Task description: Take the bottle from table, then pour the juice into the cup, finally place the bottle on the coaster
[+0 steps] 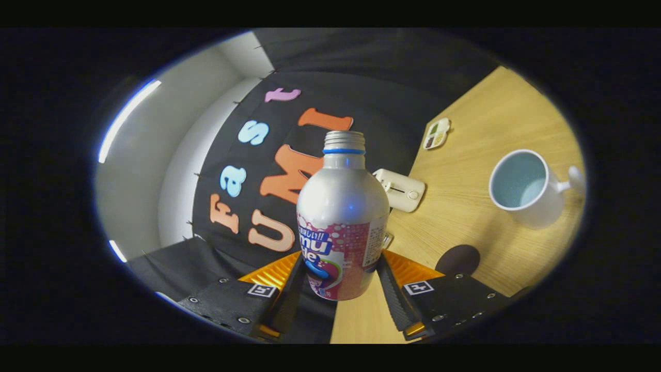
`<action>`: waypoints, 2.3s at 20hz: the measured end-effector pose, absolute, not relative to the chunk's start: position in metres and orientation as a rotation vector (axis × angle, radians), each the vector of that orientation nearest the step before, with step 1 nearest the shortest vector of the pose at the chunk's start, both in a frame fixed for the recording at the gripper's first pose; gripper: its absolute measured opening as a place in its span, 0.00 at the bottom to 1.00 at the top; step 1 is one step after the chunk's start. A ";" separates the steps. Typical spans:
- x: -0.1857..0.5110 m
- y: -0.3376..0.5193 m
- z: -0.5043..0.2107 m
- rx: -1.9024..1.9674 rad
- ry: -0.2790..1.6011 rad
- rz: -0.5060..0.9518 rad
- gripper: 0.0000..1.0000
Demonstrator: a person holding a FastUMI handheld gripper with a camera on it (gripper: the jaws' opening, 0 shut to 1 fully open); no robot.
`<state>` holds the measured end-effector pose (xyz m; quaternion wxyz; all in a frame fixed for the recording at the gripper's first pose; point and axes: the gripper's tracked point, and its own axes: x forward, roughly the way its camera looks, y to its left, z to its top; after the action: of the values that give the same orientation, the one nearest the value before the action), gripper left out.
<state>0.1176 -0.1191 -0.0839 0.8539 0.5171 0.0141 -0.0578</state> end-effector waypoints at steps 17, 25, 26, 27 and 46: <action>0.151 -0.099 -0.124 0.112 0.178 -0.219 0.74; 0.166 -0.117 -0.163 -0.018 0.298 -0.321 0.75; 0.169 -0.114 -0.166 -0.022 0.307 -0.319 0.75; 0.170 -0.115 -0.170 -0.032 0.318 -0.326 0.75; 0.149 -0.126 -0.208 0.017 0.416 -0.385 0.80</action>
<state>0.1491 -0.1263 -0.2077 0.9601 0.0085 0.2051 -0.1900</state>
